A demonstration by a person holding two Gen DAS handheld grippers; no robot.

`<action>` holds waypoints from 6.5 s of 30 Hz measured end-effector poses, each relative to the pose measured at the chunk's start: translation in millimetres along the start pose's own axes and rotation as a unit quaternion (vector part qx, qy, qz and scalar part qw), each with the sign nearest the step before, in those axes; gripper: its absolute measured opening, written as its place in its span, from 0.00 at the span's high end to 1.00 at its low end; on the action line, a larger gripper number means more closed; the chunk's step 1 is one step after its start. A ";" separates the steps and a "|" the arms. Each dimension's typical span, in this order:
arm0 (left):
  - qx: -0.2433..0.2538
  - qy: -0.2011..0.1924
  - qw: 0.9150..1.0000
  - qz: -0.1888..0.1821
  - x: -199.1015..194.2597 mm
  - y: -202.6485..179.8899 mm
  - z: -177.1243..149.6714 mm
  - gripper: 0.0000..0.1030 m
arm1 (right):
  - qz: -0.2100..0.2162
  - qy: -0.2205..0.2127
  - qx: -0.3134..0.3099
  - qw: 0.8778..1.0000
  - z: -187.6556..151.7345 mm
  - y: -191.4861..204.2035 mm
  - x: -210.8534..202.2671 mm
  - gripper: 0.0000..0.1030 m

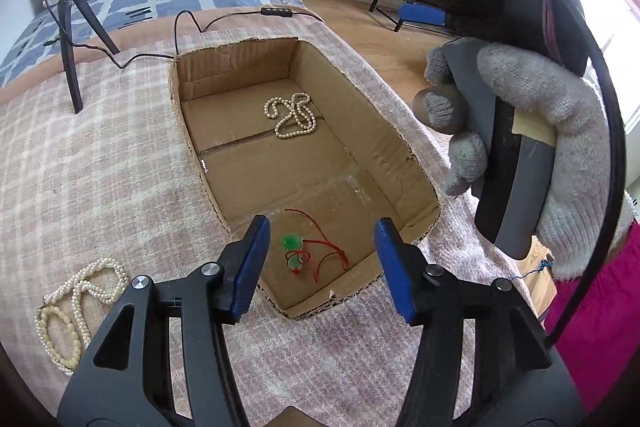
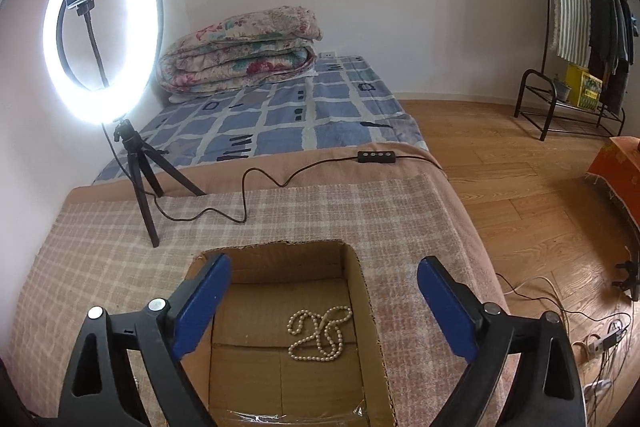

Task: Organize jewelry
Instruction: 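Open the left tool over the box while the right tool releases the pearl necklace inside, then move the left tool toward the blue bangle while the right tool approaches the pearl earrings, then close the left tool on the blue bangle while the right tool grasps a pearl earring, then lift and carry the bangle in the left tool while the right tool carries the earring to the box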

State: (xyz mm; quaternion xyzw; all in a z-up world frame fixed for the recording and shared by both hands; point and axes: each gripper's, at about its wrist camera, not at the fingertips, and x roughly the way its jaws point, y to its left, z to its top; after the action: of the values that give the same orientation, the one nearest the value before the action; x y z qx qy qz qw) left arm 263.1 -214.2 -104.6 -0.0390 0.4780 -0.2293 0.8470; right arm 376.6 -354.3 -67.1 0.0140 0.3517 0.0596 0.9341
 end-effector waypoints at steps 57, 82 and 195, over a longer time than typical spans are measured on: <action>-0.087 -0.061 0.991 0.076 -202.3 178.0 -105.8 0.45 | 0.187 0.150 -0.044 0.970 -181.1 133.3 -115.4 0.61; -0.082 0.092 0.990 0.066 -134.3 203.0 -174.9 0.67 | 0.208 0.303 0.109 0.924 -224.9 130.7 -42.5 0.72; -0.005 -0.079 0.996 0.050 -131.4 105.3 -1.2 0.99 | 0.099 0.076 0.050 0.991 -125.7 62.3 -90.2 0.94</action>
State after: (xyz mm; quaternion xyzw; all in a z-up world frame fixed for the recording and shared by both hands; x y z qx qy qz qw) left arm 241.5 -64.2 -31.2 -0.0372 0.4124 -0.1808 0.8921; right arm 220.3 -305.4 -98.3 0.0909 0.4212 0.1353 0.8922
